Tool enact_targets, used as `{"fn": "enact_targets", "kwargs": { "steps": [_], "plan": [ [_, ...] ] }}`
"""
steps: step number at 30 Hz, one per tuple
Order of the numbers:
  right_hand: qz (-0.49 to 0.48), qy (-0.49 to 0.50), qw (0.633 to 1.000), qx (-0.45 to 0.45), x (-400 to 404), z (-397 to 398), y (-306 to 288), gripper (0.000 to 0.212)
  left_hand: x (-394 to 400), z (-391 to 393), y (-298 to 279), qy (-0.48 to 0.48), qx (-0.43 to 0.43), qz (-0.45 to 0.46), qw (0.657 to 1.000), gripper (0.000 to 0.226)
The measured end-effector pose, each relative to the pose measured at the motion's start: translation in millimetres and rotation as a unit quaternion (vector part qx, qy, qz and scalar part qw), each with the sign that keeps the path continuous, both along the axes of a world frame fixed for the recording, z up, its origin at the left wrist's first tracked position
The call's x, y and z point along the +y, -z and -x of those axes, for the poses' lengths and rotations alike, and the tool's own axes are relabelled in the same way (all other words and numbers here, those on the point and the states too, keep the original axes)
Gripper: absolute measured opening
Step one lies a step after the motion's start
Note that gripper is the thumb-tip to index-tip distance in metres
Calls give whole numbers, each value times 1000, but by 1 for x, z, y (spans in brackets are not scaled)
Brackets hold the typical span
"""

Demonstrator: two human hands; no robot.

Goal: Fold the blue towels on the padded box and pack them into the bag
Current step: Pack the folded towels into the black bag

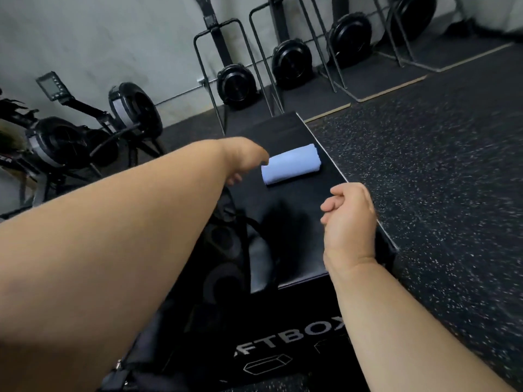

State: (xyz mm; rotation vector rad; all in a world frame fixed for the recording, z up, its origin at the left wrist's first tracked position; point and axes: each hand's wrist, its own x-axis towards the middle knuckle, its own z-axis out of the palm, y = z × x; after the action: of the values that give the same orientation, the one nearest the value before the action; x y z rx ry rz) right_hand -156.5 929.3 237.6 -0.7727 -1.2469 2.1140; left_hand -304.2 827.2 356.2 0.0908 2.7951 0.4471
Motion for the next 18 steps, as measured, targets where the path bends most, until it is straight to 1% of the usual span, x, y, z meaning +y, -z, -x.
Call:
{"fn": "enact_targets", "kwargs": {
  "steps": [2, 6, 9, 11, 13, 14, 15, 18],
  "plan": [
    [1, 7, 1000, -4, 11, 1, 4, 19, 18, 11, 21, -12, -17, 16, 1000, 51],
    [-6, 7, 1000, -5, 27, 6, 6, 23, 45, 27, 54, -59, -38, -45, 997, 56],
    [2, -7, 1000, -5, 35, 9, 8, 22, 54, 35, 75, -140, -84, -86, 983, 72],
    [6, -17, 1000, -7, 38, 9, 9, 16, 58, 48, 87, -114, -68, -106, 986, 63],
    [7, -26, 1000, -13, 39, 9, 10, 15, 59, 53, 91, -92, -56, -94, 990, 55],
    [9, -29, 999, -13, 40, 9, 10, 14, 61, 53, 93, -89, -61, -85, 991, 48],
    [11, -29, 999, -13, 40, 10, 10, 14, 62, 55, 97, -83, -66, -74, 992, 36],
    [7, -34, 999, -13, 37, 11, 10, 14, 67, 52, 101, -105, -48, -65, 991, 19]
  ]
}}
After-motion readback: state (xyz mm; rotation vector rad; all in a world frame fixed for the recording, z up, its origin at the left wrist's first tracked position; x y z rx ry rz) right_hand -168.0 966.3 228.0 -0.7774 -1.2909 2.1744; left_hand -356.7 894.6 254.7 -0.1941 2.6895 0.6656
